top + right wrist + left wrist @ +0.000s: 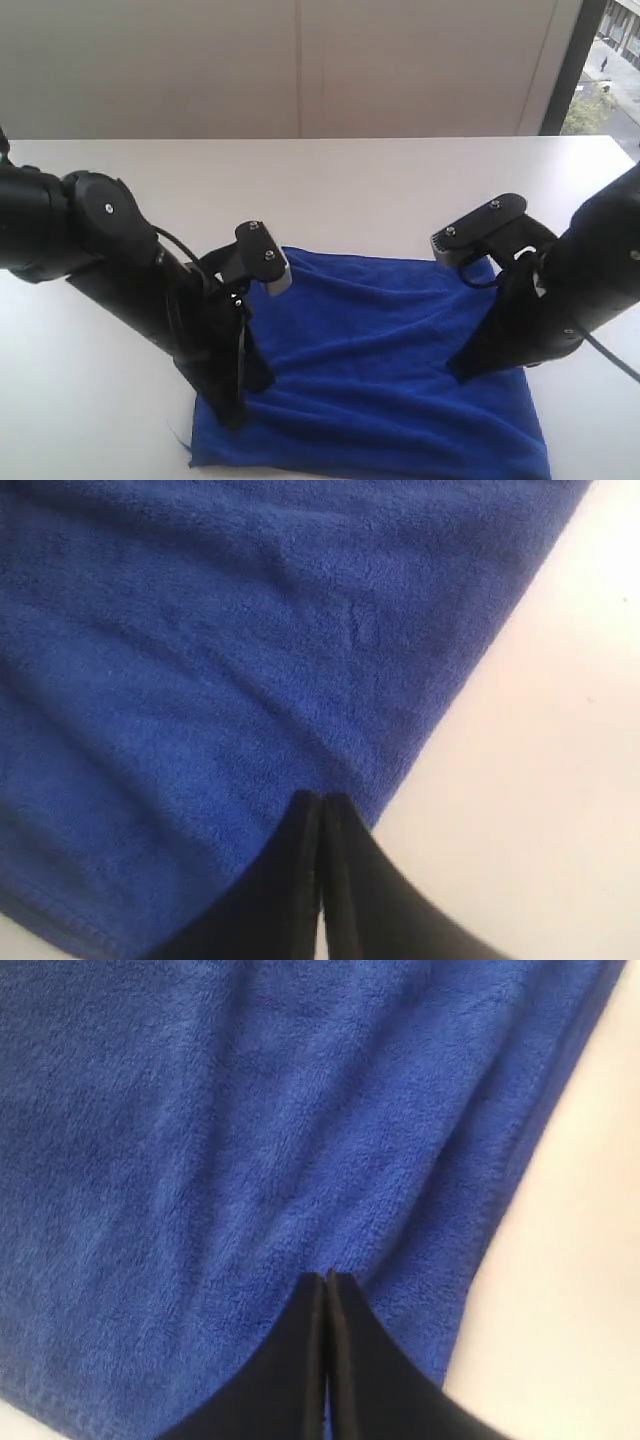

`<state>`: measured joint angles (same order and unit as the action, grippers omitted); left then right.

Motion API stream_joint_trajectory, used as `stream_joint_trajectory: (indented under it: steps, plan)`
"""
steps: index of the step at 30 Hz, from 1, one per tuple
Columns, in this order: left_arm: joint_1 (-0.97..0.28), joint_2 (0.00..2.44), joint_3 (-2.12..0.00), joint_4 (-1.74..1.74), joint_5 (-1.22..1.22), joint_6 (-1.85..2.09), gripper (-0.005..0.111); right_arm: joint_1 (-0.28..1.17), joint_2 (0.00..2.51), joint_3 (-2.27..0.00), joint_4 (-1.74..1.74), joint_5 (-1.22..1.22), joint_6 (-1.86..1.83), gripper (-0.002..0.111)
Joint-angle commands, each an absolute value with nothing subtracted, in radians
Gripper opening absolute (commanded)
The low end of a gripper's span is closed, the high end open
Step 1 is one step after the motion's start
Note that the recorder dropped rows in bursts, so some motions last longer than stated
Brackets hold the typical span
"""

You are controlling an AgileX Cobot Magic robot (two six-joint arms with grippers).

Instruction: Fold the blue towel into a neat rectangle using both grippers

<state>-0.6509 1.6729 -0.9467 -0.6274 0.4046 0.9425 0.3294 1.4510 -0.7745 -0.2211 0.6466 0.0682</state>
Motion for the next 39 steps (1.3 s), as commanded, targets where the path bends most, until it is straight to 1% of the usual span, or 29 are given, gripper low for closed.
stream_joint_trajectory:
  steps: [1, 5, 7, 13, 27, 34, 39]
  plan:
    - [-0.660, 1.666, -0.866, -0.651, 0.299, 0.928, 0.000, 0.327, 1.543, -0.781, -0.248, 0.632, 0.090, 0.000]
    - [-0.660, 1.674, -0.802, -0.651, 0.188, 0.928, 0.000, 0.327, 1.619, -0.781, -0.241, 0.679, 0.090, 0.000]
    - [-0.660, 1.697, -0.791, -0.651, 0.175, 0.926, 0.000, 0.327, 1.634, -0.777, -0.241, 0.682, 0.090, 0.000]
    - [-0.660, 1.775, -0.791, -0.643, 0.213, 0.919, 0.000, 0.327, 1.650, -0.777, -0.247, 0.663, 0.090, 0.000]
    - [-0.660, 1.774, -0.791, -0.565, 0.340, 0.910, 0.000, 0.327, 1.650, -0.777, -0.337, 0.630, 0.146, 0.000]
    - [-0.660, 1.744, -0.791, -0.305, 0.368, 0.671, 0.000, 0.327, 1.650, -0.777, -0.337, 0.623, 0.146, 0.000]
    - [-0.660, 1.720, -0.791, -0.282, 0.367, 0.646, 0.000, 0.327, 1.648, -0.777, -0.337, 0.620, 0.160, 0.000]
